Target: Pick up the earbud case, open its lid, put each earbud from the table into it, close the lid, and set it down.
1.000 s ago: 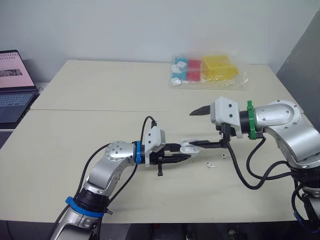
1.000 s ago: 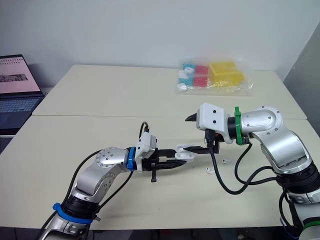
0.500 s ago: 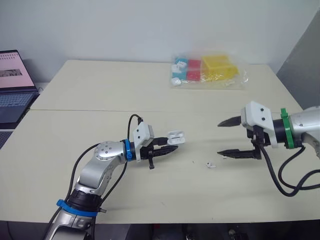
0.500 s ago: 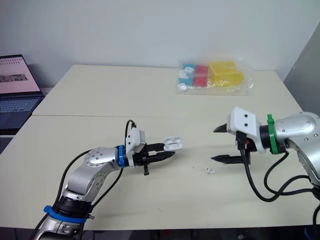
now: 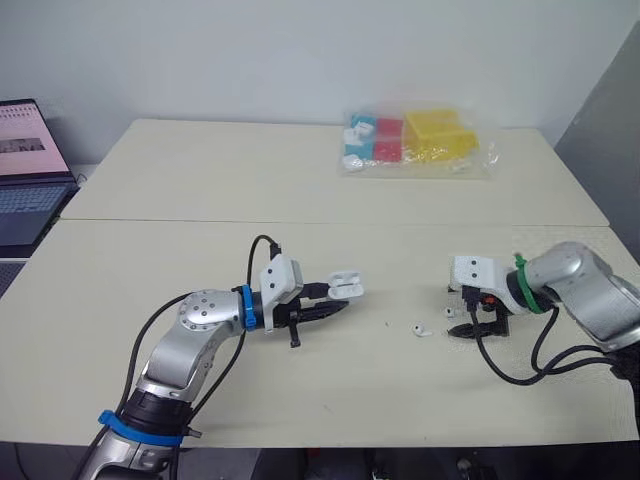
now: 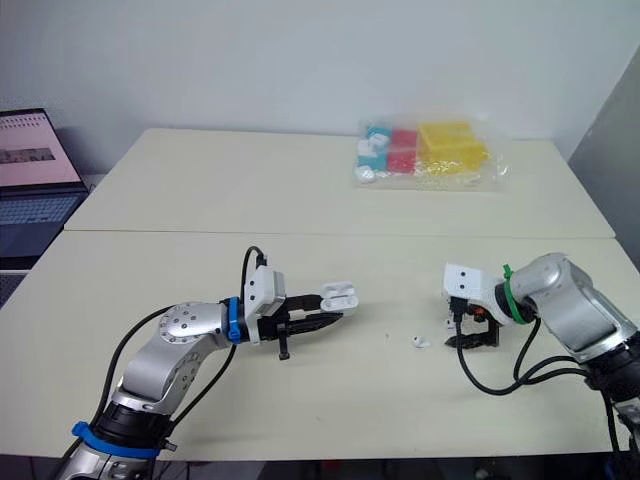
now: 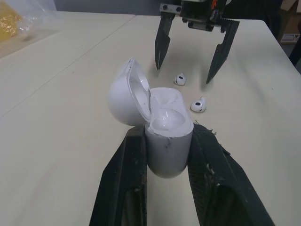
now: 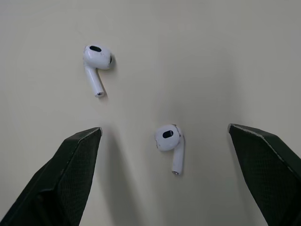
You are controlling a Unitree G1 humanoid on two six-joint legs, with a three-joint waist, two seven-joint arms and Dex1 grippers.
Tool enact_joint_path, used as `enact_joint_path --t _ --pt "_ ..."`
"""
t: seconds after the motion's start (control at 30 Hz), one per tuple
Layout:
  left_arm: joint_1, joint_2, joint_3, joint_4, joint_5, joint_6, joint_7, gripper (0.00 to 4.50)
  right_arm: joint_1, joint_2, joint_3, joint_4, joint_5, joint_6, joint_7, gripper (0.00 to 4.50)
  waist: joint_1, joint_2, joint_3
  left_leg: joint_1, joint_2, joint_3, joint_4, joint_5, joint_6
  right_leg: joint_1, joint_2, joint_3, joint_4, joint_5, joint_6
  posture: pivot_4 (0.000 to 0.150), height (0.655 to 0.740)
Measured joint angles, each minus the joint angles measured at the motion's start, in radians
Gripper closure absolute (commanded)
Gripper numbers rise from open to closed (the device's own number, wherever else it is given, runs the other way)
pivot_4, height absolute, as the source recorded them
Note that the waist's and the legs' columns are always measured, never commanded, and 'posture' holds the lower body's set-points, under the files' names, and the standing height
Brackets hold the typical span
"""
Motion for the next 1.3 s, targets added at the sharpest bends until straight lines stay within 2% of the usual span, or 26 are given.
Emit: enact_joint_path --t 0.33,0.43,0.57,0.73,0.9,1.13,1.3 --pt "0.013 -0.004 0.000 -0.024 0.001 0.000 0.019 3.70 -0.020 0.050 -0.001 0.079 -0.030 -0.032 0.018 0.00 0.000 0.000 0.000 0.001 0.000 0.000 0.000 0.000 0.000 0.000 0.000 -0.001 0.001 0.000 0.000 0.150 0.7378" --pt "0.013 -0.007 0.000 -0.024 0.001 0.000 0.019 3.70 -0.020 0.064 -0.001 0.087 -0.037 -0.030 0.023 0.89 -0.001 0.000 0.000 0.001 0.000 0.000 0.000 0.000 0.000 0.000 0.000 0.000 0.001 0.000 0.000 0.150 0.7378" --pt "0.013 -0.007 0.000 -0.024 0.004 0.000 0.018 3.70 -0.020 0.063 -0.001 0.096 -0.045 -0.037 0.042 2.39 0.000 0.000 0.000 0.001 0.000 0.000 0.000 0.000 0.000 0.001 0.000 -0.001 0.001 0.000 0.000 0.150 0.7378" --pt "0.012 -0.007 0.000 -0.024 0.005 0.000 0.018 3.70 -0.018 0.064 -0.005 0.095 -0.045 -0.031 0.045 3.98 -0.001 0.000 0.000 0.001 0.000 0.000 0.000 0.000 0.000 0.001 0.000 -0.001 0.001 0.000 0.000 0.150 0.7378" --pt "0.012 -0.007 -0.001 -0.025 0.006 0.001 0.018 3.70 -0.002 0.054 -0.015 0.075 -0.042 -0.031 0.062 4.06 0.000 0.000 0.000 0.001 0.000 0.000 0.000 0.000 0.000 0.001 0.000 -0.001 0.001 0.000 0.000 0.150 0.7378" --pt "0.022 -0.004 -0.005 -0.032 0.009 0.005 0.020 3.70 0.099 -0.133 -0.036 -0.017 -0.043 -0.144 0.172 4.06 0.001 0.001 0.000 0.001 0.000 0.000 0.000 0.000 0.000 0.001 -0.001 -0.001 0.000 0.000 0.000 0.150 0.7378" --pt "0.031 -0.004 -0.009 -0.037 0.014 0.005 0.020 3.70 0.173 -0.195 -0.051 -0.013 -0.076 -0.218 0.191 4.06 0.000 0.001 0.000 0.002 0.000 0.001 0.000 0.000 0.000 0.001 0.000 -0.001 0.002 0.000 0.000 0.150 0.7378"
